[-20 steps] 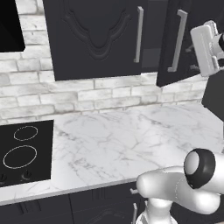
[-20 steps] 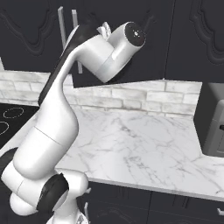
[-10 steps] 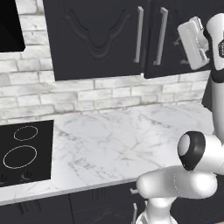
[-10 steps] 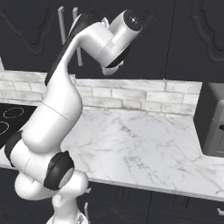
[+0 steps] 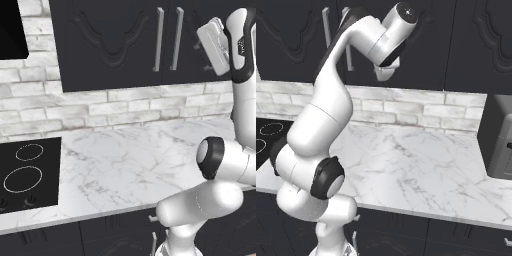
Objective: Close all open cabinet doors.
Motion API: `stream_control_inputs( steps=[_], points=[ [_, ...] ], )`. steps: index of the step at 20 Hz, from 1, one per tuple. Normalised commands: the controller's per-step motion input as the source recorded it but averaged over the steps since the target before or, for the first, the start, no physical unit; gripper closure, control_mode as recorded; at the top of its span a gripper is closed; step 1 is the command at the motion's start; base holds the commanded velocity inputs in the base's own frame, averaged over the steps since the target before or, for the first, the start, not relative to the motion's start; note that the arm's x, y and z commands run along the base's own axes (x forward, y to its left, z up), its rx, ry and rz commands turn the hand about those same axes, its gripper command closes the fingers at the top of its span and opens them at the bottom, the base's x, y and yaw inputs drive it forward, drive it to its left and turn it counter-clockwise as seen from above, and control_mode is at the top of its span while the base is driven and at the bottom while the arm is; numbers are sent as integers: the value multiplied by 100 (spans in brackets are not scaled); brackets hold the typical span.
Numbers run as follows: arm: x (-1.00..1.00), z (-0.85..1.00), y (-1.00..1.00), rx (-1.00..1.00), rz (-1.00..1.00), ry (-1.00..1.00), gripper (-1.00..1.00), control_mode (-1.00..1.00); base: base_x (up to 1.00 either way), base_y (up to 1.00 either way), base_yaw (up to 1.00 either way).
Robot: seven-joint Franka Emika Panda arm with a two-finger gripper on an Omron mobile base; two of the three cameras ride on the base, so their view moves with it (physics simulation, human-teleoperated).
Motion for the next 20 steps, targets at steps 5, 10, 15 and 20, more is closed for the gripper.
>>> stream_control_inputs(
  steps=[5, 10, 15, 20],
  points=[
    [3, -19, -13, -4, 0, 2, -100, -100, 0, 0, 0],
    [-43, -13, -2, -2, 0, -1, -100, -100, 0, 0, 0],
    [-50, -9, 0, -5, 0, -1, -100, -100, 0, 0, 0],
    [-59, -11, 0, -9, 0, 0, -100, -100, 0, 0, 0]
  ],
)
